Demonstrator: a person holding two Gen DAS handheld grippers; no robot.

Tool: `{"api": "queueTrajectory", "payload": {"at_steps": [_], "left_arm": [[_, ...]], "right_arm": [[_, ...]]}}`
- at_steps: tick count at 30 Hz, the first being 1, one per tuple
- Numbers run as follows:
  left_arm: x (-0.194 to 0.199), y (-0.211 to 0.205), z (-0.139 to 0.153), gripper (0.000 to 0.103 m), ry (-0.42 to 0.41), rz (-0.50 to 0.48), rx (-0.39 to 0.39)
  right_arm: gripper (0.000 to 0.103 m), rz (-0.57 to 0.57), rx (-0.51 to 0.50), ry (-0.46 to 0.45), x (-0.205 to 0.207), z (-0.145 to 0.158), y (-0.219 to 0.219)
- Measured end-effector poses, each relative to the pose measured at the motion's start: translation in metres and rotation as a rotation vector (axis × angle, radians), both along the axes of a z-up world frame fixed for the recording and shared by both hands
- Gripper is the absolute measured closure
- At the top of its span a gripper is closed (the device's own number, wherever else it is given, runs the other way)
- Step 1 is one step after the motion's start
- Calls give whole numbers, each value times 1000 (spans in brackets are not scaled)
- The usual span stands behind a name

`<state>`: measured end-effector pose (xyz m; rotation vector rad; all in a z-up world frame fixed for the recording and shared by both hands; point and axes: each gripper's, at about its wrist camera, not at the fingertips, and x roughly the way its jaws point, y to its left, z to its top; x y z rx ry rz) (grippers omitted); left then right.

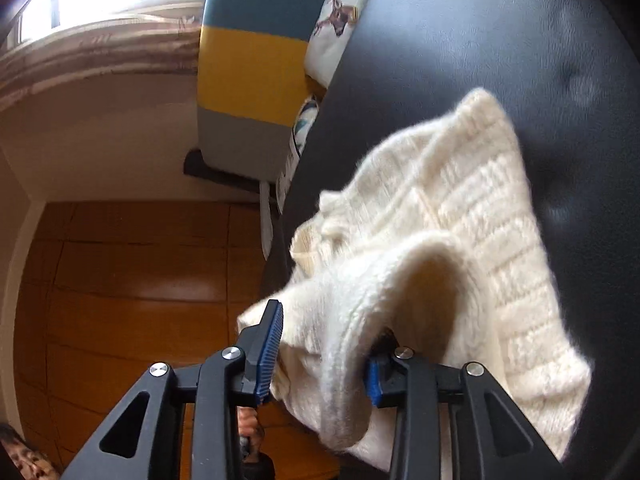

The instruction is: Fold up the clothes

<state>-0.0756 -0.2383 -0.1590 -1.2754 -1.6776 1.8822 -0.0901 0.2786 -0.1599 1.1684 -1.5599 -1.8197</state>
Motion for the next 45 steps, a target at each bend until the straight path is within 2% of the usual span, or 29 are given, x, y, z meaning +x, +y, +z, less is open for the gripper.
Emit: {"api": "queueTrajectory", "payload": {"at_steps": [2, 5, 7, 9, 11, 16, 17, 19, 21, 22, 26, 28, 30, 31, 32, 33, 34, 37, 39, 42, 45], "left_arm": [[-9, -1, -4, 92, -17, 27, 37], [-20, 0, -5, 85, -27, 41, 87], [-25, 2, -2, 68, -20, 42, 111], [-29, 1, 2, 57, -5, 41, 124], [-33, -3, 8, 56, 10, 41, 104], [-34, -22, 23, 55, 30, 55, -66], [-35, -24, 28, 54, 38, 42, -130], [-35, -23, 40, 54, 62, -14, -318], [-33, -15, 48, 54, 89, -90, -467], [-32, -10, 50, 54, 102, -127, -517], [-29, 13, 45, 54, 153, -263, -615], [-32, 22, 41, 54, 150, -300, -683], [-34, 26, 34, 55, 142, -314, -689], [-37, 28, 33, 61, 139, -318, -691], [-39, 32, 34, 68, 151, -325, -689], [-40, 34, 36, 95, 170, -328, -686], [-39, 35, 39, 97, 182, -316, -685], [-29, 26, 47, 97, 179, -226, -685], [-23, 9, 33, 97, 105, -161, -670], [-19, 4, 17, 95, 60, -148, -630], [-19, 11, 41, 91, 105, -131, -706]], "right_arm": [[66, -76, -45, -38, -15, -10, 9], [66, -135, -105, -87, -36, -25, 13], [66, -157, -128, -93, -40, -24, 13], [66, -153, -116, -76, -43, -18, 12], [66, -143, -100, -75, -48, -16, 11], [66, -117, 30, -49, -50, -2, 10], [66, -99, 83, -29, -48, 5, 7], [66, -44, 222, 19, -42, 23, -3], [66, 34, 364, 64, -33, 35, -22], [66, 75, 435, 86, -28, 41, -32], [66, 176, 630, 113, -12, 43, -66], [66, 171, 661, 104, -8, 39, -71], [66, 154, 684, 98, -5, 38, -74], [66, 143, 703, 103, -5, 40, -74], [66, 135, 729, 109, -6, 41, -75], [66, 136, 762, 110, -7, 42, -76], [66, 141, 798, 106, -10, 43, -77], [69, 185, 919, 91, -16, 38, -79], [70, 196, 929, 101, -16, 34, -78], [70, 202, 922, 124, -15, 30, -77], [69, 226, 950, 140, -16, 37, -81]]}}
